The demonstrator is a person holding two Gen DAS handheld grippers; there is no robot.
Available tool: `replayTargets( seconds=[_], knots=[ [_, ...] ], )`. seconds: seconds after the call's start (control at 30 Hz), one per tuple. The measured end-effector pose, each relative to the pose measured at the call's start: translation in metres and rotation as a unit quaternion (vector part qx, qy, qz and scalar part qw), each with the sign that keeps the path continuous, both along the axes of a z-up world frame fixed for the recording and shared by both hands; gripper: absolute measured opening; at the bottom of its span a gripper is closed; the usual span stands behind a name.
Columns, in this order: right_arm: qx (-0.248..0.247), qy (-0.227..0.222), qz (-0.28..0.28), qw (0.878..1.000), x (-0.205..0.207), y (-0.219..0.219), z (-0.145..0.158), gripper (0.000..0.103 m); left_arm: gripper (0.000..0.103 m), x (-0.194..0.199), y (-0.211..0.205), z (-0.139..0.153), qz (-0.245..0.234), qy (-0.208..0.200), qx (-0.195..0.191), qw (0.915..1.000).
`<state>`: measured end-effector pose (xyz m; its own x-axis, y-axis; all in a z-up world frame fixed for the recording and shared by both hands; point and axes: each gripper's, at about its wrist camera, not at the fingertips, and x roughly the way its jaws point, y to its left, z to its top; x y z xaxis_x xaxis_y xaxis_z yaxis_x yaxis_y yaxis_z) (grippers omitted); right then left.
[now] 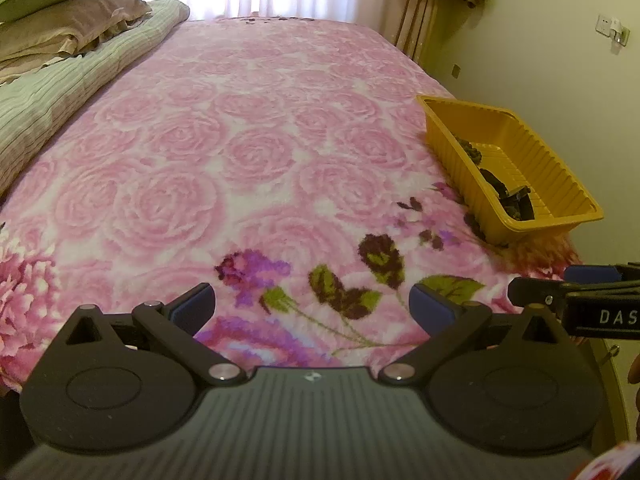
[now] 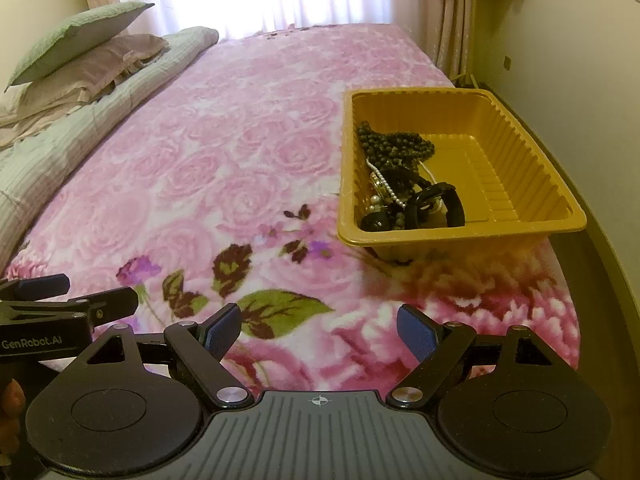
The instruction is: Organize jewelry
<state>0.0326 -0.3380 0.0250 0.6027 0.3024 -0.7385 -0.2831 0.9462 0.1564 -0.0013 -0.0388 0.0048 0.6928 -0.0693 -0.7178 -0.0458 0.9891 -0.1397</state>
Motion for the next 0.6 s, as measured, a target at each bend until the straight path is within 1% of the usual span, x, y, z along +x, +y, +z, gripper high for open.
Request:
replayTargets(
  seconds=[0.07,0.6],
  knots=[
    [0.0,0.001,0.001,1.0,0.0047,-0.0022,-0.0025,0.085,0.103,0.0,0.0005,0.0001,0.002,-0.001,0.001,1.0],
    [0.002,-0.001,-0.002,1.0,0.0024,-0.0045,-0.0013,0.085,0.103,-0.0008,0.0009,0.001,0.006,-0.008,0.004,0.9999]
  ],
)
